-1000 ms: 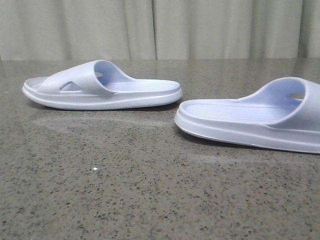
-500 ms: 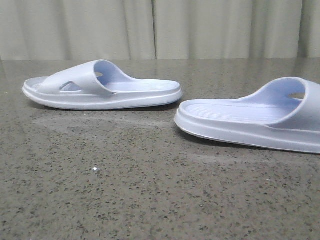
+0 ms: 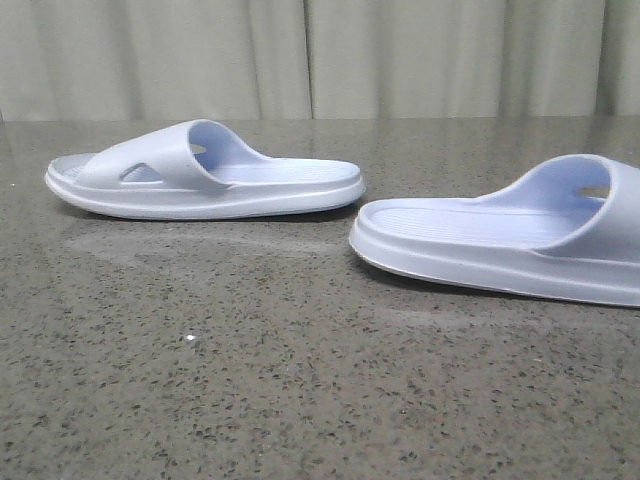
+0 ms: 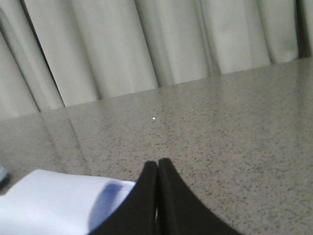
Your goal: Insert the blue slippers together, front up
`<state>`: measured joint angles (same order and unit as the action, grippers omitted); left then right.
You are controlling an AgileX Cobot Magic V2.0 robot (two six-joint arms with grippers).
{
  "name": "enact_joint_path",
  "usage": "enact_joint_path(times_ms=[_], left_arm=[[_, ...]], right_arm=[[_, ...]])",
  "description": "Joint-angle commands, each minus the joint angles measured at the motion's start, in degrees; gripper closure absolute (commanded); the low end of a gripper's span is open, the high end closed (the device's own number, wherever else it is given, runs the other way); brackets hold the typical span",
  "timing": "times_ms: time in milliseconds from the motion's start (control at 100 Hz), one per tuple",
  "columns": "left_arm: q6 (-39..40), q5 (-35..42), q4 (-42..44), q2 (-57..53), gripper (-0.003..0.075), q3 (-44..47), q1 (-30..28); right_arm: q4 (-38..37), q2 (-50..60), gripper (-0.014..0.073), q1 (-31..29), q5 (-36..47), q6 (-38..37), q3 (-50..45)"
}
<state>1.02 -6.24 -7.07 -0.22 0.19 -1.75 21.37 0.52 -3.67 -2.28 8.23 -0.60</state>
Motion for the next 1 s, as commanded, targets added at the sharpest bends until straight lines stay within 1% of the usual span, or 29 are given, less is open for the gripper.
enact_joint_path(times_ms=[0, 100, 170, 230, 280, 340, 400, 520, 620, 680, 750, 820, 900, 990], left_arm=[[0.47, 4.98, -6.99, -1.63, 0.0705, 0.50, -0.13], [0.47, 5.24, -13.87, -1.63, 0.0705, 0.50, -0.13], [0.47, 6.24, -21.67, -1.63, 0.0705, 0.50, -0.13], [0.47, 6.24, -28.71, -1.63, 0.0705, 0.08, -0.13], [0.47, 6.24, -31.27, -1.63, 0.0705, -0.71, -0.13], [0.47, 3.10, -31.11, -1.63, 0.0705, -2.47, -0.13], [0.47, -0.55, -30.04, -1.09, 0.0705, -4.86, -0.13], [0.47, -5.62, -23.08, 3.11, 0.0705, -11.37, -0.13], [0.37, -10.13, -16.12, 10.42, 0.0705, -18.95, -0.13], [-1.02, -13.70, -12.90, 15.02, 0.0705, -23.70, -0.13], [-4.85, -18.03, -12.52, 20.65, 0.0705, -28.39, -0.13], [-7.65, -21.56, -12.64, 25.59, 0.0705, -32.01, -0.13], [-7.78, -23.90, -13.06, 30.21, 0.0704, -34.57, -0.13], [-8.78, -25.89, -14.25, 33.22, 0.0701, -36.16, -0.13]], right_arm=[[6.34, 1.16, 0.0673, -0.02, 4.72, 0.07, -1.25], [13.63, 1.16, 0.0673, -0.02, 4.46, 0.07, -1.17], [19.00, 1.16, 0.0673, -0.02, 4.46, 0.07, -0.93], [20.57, 1.16, 0.0673, -0.02, 2.64, 0.07, 0.03], [20.64, 1.16, 0.0673, -0.02, -0.88, 0.07, 1.61], [20.41, 0.21, 0.0672, -0.02, -5.53, 0.18, 3.71], [18.31, -1.40, 0.0672, -0.02, -8.64, 0.18, 5.57], [12.73, -7.77, 0.0672, -0.02, -12.53, 0.18, 11.30], [7.63, -16.19, 0.0672, -0.02, -17.16, 0.18, 17.81], [2.65, -21.96, 0.0672, -0.02, -21.20, 0.18, 22.42], [-0.61, -28.05, 0.0672, -0.02, -25.10, 0.18, 27.22], [-1.83, -33.11, 0.0672, -0.02, -28.54, 0.18, 31.51], [-1.87, -37.10, 0.0672, -0.02, -32.04, 0.18, 35.37], [-1.87, -39.56, 0.0662, -0.02, -34.30, 0.18, 37.39]])
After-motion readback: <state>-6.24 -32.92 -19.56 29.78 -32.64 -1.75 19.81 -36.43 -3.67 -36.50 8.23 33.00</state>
